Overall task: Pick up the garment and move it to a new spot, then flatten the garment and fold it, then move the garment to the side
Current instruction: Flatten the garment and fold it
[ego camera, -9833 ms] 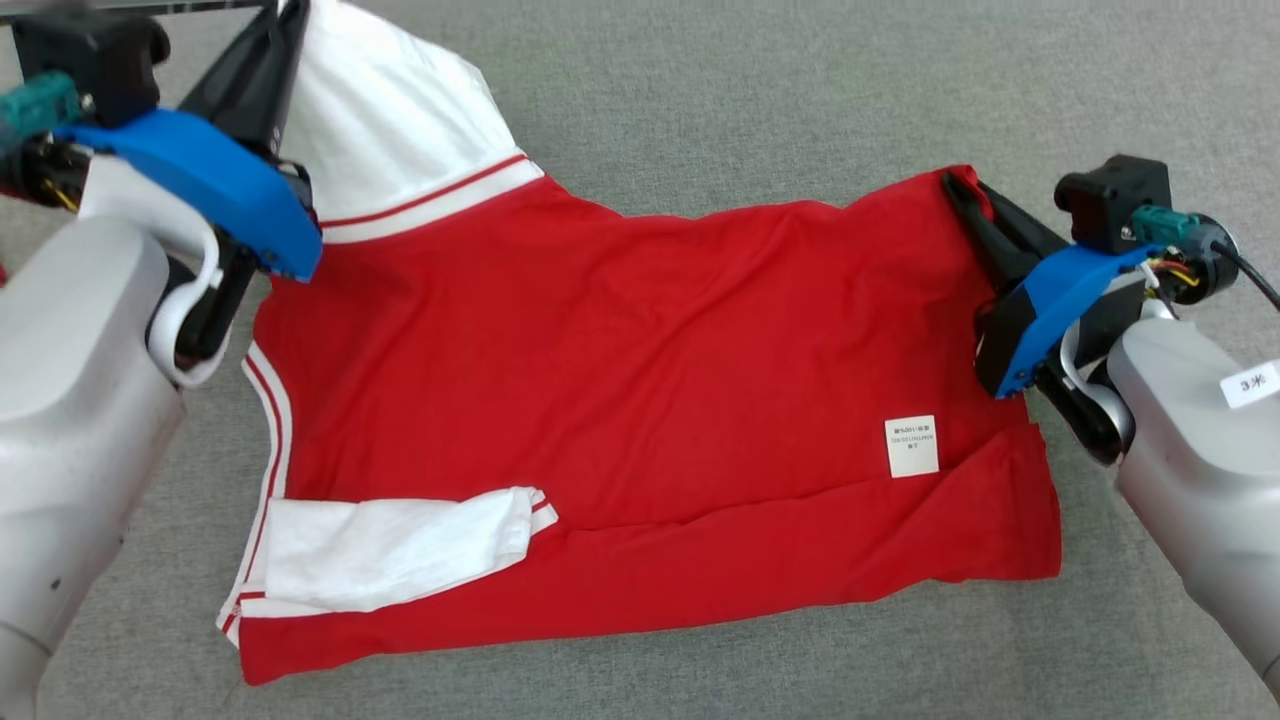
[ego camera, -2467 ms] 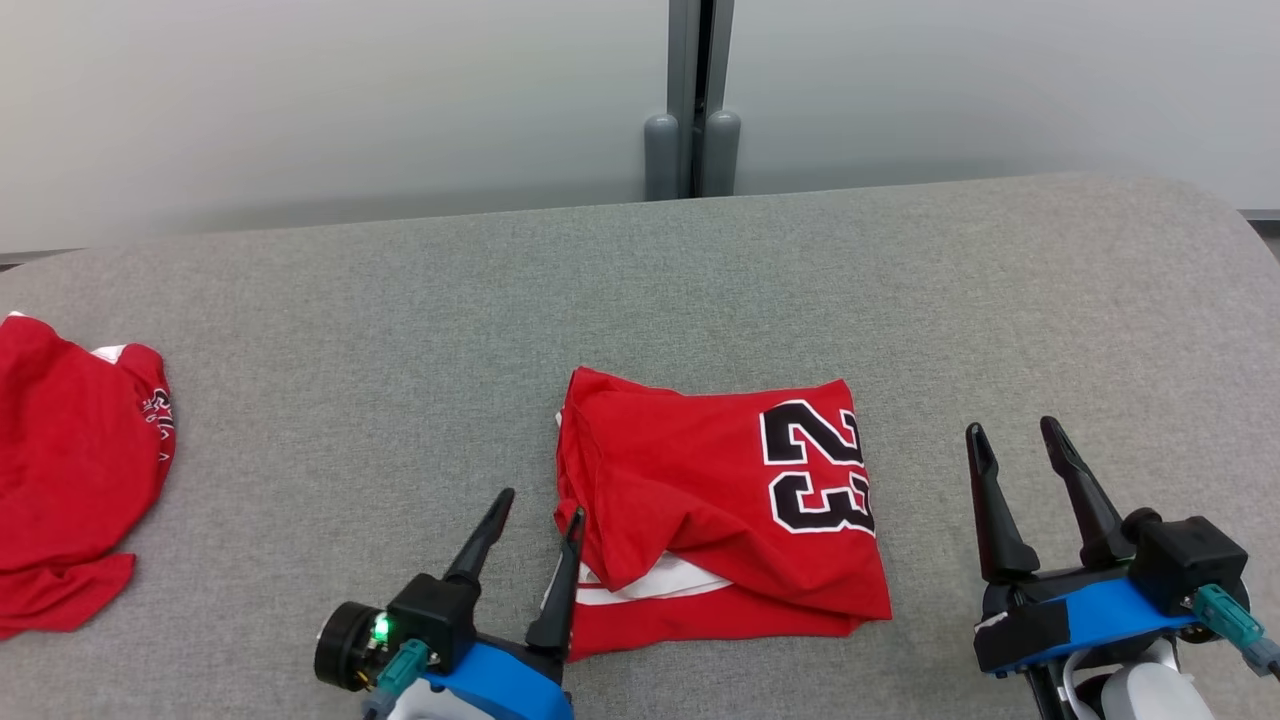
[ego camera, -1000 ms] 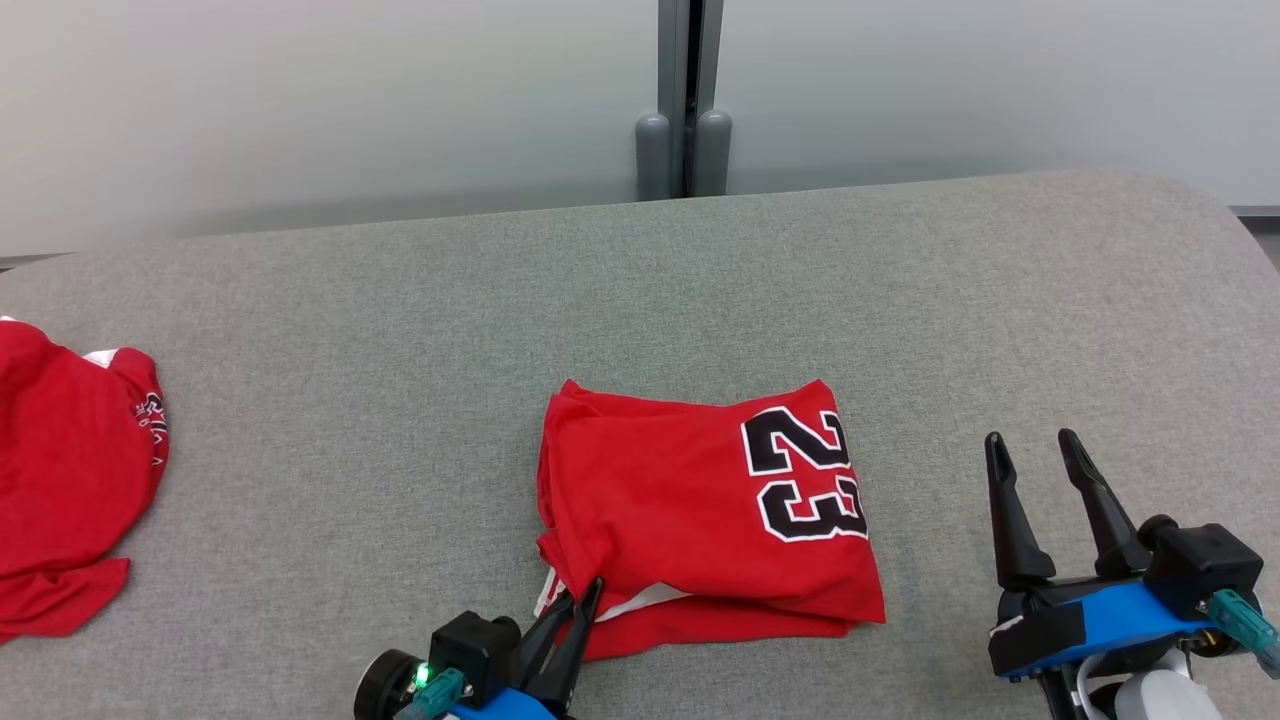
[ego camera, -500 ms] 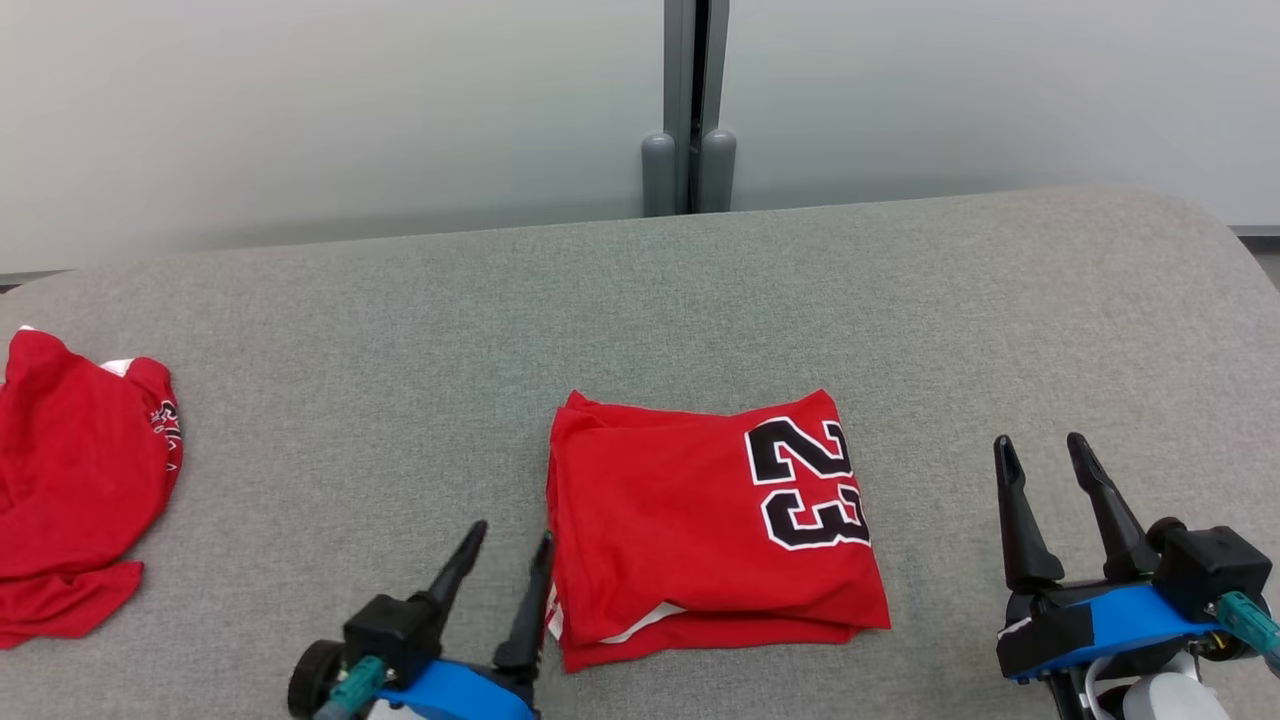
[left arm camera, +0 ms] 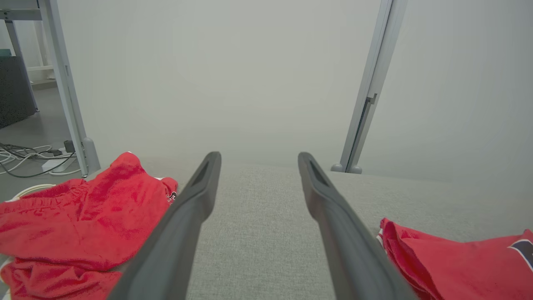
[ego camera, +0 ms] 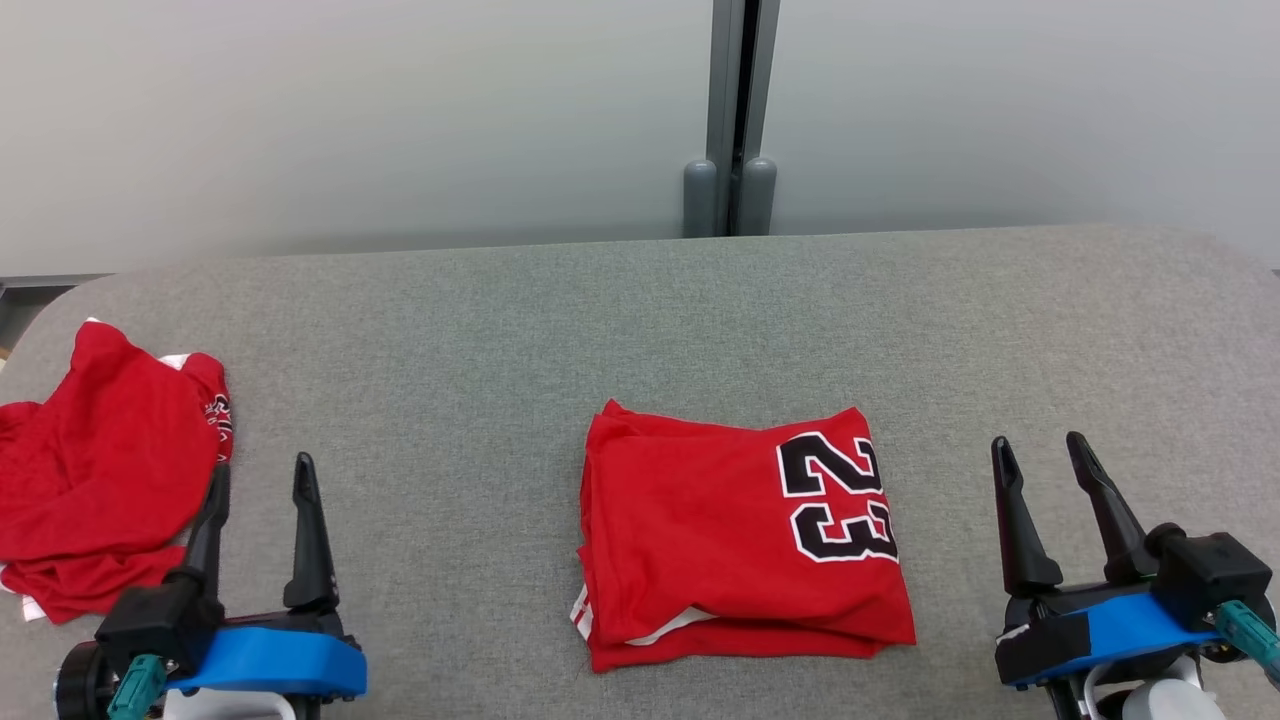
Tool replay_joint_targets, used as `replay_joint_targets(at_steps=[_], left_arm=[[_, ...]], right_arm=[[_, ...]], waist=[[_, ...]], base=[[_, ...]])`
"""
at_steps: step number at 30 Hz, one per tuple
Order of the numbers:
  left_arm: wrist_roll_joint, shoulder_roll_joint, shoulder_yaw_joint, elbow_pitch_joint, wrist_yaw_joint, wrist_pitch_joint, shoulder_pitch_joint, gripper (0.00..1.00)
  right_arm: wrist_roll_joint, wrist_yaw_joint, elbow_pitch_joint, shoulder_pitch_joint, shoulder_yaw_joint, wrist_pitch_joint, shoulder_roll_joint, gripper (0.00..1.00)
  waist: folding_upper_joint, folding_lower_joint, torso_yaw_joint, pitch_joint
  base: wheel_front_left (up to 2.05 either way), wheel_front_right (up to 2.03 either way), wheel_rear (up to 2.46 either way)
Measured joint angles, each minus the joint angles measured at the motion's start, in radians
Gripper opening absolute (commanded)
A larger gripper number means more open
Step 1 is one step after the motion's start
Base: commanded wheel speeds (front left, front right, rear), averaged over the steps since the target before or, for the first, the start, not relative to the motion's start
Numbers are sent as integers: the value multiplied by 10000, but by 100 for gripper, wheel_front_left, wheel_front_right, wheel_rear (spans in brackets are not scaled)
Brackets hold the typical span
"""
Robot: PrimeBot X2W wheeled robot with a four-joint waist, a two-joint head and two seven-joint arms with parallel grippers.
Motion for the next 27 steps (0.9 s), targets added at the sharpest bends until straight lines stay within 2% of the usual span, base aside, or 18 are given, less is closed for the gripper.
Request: replay_joint_targets(at_steps=[10, 27], left_arm=[[876, -69, 487, -293, 23, 0, 385, 100], [1223, -286, 481, 253, -201, 0, 524, 100]], right_arm=[[-265, 0, -159, 234, 15, 0, 84, 100], [-602, 0, -447, 802, -201, 610, 303, 100]], waist=[[0, 0, 186, -165], [0, 0, 218, -426]], base=[[0, 0, 0], [0, 0, 0]])
